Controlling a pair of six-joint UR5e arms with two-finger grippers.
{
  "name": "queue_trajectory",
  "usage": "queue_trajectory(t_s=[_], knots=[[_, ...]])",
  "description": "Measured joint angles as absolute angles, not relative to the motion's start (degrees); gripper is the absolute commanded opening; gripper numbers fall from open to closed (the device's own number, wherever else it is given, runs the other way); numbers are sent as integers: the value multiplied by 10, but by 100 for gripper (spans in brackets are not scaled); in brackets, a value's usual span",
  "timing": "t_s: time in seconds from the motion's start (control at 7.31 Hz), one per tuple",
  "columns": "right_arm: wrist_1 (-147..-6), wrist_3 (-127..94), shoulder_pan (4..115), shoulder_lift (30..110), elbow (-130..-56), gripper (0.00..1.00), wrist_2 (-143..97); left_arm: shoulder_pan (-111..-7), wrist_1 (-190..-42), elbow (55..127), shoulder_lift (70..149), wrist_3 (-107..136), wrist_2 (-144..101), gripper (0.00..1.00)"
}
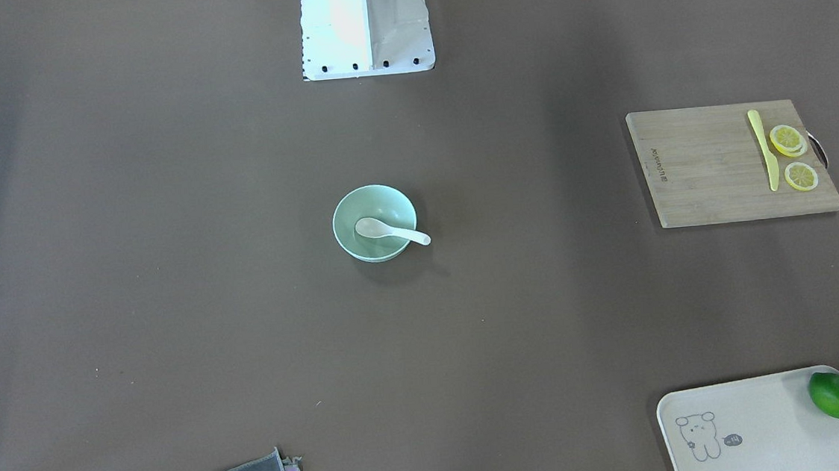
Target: Place spoon in bowl
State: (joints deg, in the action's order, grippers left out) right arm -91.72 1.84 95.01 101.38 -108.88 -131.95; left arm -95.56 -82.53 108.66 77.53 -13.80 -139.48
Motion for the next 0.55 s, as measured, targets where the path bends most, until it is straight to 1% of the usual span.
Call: queue_trajectory(t_s=[0.55], knots=[[-915, 18, 950, 1014, -1089, 100, -1316, -957, -825, 1089, 774, -137, -1395, 98]])
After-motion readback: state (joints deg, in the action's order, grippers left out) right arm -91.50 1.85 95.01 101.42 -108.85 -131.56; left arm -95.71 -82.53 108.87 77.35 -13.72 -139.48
